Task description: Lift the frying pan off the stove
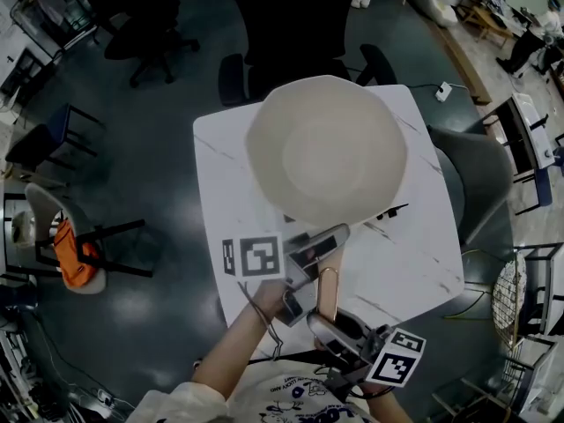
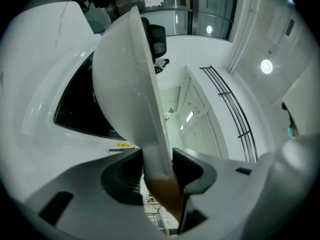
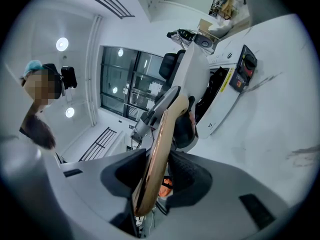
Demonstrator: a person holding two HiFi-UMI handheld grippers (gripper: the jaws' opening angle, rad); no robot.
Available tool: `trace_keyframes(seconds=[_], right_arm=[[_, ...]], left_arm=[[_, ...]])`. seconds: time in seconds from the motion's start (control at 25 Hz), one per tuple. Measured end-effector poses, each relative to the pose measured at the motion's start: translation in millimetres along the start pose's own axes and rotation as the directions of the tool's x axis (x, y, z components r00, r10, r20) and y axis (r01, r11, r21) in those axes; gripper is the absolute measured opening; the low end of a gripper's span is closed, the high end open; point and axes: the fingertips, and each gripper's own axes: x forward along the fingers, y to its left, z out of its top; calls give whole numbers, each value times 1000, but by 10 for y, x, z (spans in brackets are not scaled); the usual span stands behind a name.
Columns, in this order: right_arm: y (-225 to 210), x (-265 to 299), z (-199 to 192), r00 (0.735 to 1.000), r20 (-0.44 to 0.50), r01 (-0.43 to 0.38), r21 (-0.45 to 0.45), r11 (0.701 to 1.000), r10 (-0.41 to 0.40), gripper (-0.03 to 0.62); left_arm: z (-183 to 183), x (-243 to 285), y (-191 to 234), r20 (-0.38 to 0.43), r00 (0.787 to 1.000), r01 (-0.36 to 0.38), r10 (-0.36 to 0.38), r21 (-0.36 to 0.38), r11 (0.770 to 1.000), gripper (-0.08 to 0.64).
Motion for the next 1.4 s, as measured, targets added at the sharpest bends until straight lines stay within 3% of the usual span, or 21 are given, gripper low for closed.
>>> trace_keyframes(seconds=[1.4], right_arm=[[720, -121, -337, 997, -31, -78, -91, 993, 76, 155]], left_arm=[[-236, -464, -696, -24, 999, 33, -30, 112, 993, 176]])
